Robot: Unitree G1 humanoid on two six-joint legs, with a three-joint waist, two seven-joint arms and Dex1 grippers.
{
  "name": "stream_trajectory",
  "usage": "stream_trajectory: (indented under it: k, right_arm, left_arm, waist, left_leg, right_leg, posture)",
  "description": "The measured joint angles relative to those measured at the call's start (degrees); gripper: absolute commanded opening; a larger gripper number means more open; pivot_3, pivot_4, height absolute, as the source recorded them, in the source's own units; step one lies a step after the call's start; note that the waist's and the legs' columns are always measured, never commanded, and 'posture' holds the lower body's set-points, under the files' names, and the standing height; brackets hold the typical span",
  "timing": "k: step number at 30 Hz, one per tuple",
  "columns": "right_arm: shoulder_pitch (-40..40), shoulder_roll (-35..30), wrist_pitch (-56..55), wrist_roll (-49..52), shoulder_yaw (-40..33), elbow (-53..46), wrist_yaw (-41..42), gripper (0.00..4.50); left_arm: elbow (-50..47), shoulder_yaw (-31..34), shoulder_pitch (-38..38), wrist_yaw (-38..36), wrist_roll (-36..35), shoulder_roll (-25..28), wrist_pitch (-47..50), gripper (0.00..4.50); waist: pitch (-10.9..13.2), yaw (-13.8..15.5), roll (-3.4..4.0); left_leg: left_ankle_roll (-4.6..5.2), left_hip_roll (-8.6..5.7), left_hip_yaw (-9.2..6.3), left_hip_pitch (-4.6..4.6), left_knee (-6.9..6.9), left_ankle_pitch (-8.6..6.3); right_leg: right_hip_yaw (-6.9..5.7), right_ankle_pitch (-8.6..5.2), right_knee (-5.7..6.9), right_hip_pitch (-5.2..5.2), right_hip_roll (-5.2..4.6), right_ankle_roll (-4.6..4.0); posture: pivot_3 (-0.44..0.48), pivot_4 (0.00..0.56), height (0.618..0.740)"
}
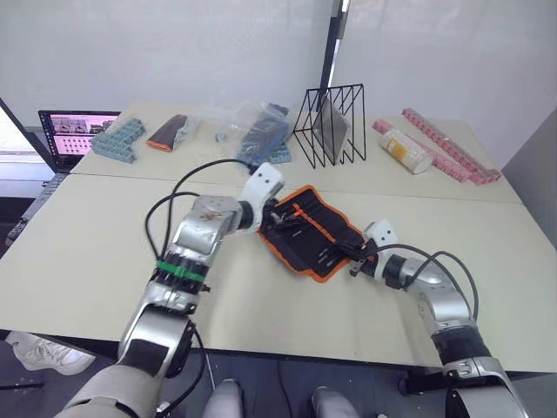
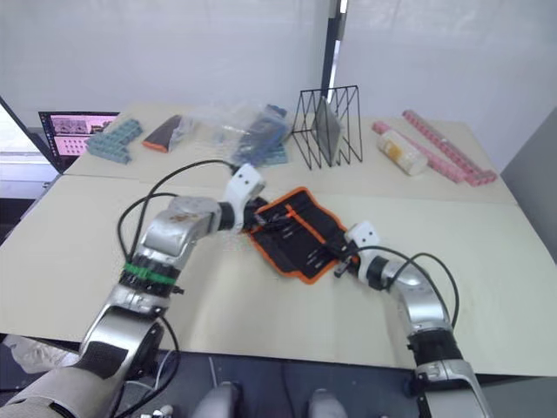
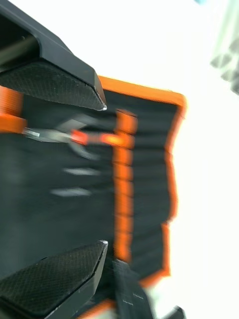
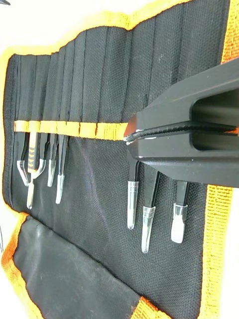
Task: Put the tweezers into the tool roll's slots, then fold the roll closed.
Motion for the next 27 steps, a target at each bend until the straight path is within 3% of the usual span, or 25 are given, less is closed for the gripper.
stream_trajectory:
  k: [6,12,17,19,27]
  right_arm:
    - [-1.0,-0.1,0.3,0.6,-0.5,1.2,0.8,0.0]
    - [-1.6,-0.8,0.3,0.5,-0.4,2.2,1.6,0.0]
    - [-1.9,-0.7,0.1,0.4,-0.3,2.5,1.7,0.0]
    - [-1.6,-0.9,-0.1,0.4,-0.7,2.9,1.6,0.0]
    - [-1.3,-0.6,-0.9,0.4,-1.0,3.7,1.0,0.0]
  left_arm:
    - [-12.9,9.1,11.4,0.8,-4.2,9.1,3.4,4.44]
    - [-20.5,19.6,23.4,4.2,-7.3,13.4,5.9,4.44]
    - [-24.2,36.0,39.9,7.0,-11.6,11.8,2.3,4.44]
    - [-25.5,39.7,46.1,7.3,-12.5,10.1,-0.1,4.44]
    - [-36.8,44.0,64.9,7.9,-18.0,-0.2,-10.7,4.44]
  waist:
    - [0.0,0.0,0.02]
    - [0.0,0.0,0.02]
    - [0.0,-0.6,0.02]
    - [0.0,-0.4,-0.02]
    - [0.0,-0.1,-0.09]
  left_leg:
    - [0.0,0.02,0.01,0.0,-0.01,0.0]
    - [0.0,0.05,0.03,0.01,-0.02,-0.01]
    - [0.02,0.11,0.06,0.07,-0.14,-0.04]
    - [0.0,0.1,0.05,0.04,-0.14,-0.05]
    - [-0.02,0.1,0.12,0.09,-0.07,-0.06]
  right_leg:
    - [0.0,0.0,-0.01,0.0,-0.02,0.0]
    - [0.0,0.0,-0.06,-0.01,-0.02,-0.01]
    - [-0.01,0.01,-0.1,-0.04,-0.03,-0.02]
    - [-0.01,0.01,-0.14,-0.02,-0.05,-0.02]
    - [0.03,0.0,-0.2,0.06,-0.06,-0.04]
  posture:
    - [0.0,0.15,0.735]
    - [0.0,0.15,0.735]
    - [0.0,0.15,0.735]
    - [0.0,0.15,0.735]
    - [0.0,0.15,0.735]
